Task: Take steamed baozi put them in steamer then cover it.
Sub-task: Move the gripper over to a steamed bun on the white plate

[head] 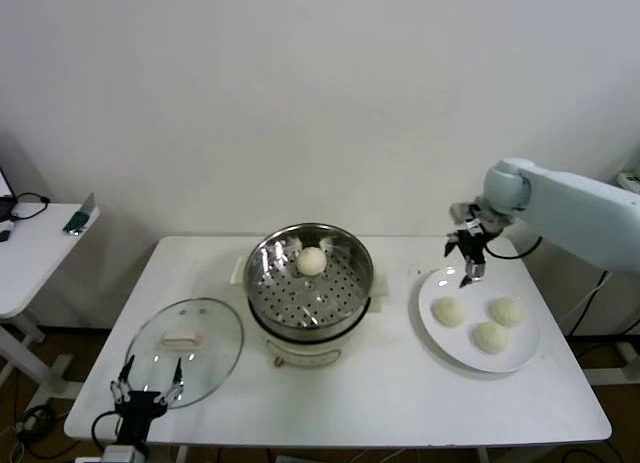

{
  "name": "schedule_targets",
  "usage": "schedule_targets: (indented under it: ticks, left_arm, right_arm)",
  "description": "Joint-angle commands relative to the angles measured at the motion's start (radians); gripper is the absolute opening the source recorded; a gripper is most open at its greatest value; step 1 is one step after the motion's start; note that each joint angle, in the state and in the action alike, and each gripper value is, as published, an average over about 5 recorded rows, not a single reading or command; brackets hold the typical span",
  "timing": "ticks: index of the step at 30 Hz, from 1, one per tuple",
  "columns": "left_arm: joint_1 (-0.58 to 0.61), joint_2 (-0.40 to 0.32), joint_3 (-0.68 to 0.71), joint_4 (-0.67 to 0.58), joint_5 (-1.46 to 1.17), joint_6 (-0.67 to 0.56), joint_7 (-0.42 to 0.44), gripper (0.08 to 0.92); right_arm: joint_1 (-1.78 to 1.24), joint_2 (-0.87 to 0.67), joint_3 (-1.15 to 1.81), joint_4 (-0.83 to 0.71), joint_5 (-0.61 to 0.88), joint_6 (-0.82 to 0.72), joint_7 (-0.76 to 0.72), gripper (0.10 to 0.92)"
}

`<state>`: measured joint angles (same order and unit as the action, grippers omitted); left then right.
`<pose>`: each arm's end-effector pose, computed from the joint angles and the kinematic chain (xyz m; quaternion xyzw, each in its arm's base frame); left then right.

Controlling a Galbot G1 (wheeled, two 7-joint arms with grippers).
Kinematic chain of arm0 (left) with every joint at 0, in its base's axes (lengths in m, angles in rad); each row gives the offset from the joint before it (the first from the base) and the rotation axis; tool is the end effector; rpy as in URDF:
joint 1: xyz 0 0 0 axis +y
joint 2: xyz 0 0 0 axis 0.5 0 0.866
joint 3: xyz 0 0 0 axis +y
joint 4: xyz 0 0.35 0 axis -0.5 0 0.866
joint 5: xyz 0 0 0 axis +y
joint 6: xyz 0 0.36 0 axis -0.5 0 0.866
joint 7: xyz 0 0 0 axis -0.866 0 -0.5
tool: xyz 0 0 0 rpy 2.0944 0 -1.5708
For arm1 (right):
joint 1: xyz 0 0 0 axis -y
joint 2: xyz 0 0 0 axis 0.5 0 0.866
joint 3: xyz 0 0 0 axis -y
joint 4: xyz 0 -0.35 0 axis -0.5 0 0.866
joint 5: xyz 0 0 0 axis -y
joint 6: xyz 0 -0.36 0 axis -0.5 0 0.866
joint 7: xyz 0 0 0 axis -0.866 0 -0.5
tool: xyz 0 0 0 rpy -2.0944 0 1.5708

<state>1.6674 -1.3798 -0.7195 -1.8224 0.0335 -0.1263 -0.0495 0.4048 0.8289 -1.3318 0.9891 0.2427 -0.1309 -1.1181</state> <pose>0.1372 0.1161 -0.3963 0.0604 -0.9811 -0.1487 0.1077 0.5847 -0.1573 -0.1548 0.5111 -0.5179 0.5229 0.4440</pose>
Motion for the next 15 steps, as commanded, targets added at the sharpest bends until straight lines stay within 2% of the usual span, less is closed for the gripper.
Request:
schedule_targets:
  ticks: [1,15]
  left_arm:
    - [0.003,-0.006,0.001,0.001,0.003,0.001,0.000,0.823]
    - [0.019,-0.004,-0.007,0.014,0.005,-0.009,-0.002,0.823]
  right_arm:
    - [-0.209,-0.006,0.144,-0.126,-0.072,-0.004,0.015,0.823]
    - [-0.287,0.104,0.238,-0.228,-0.097,0.006,0.031,0.823]
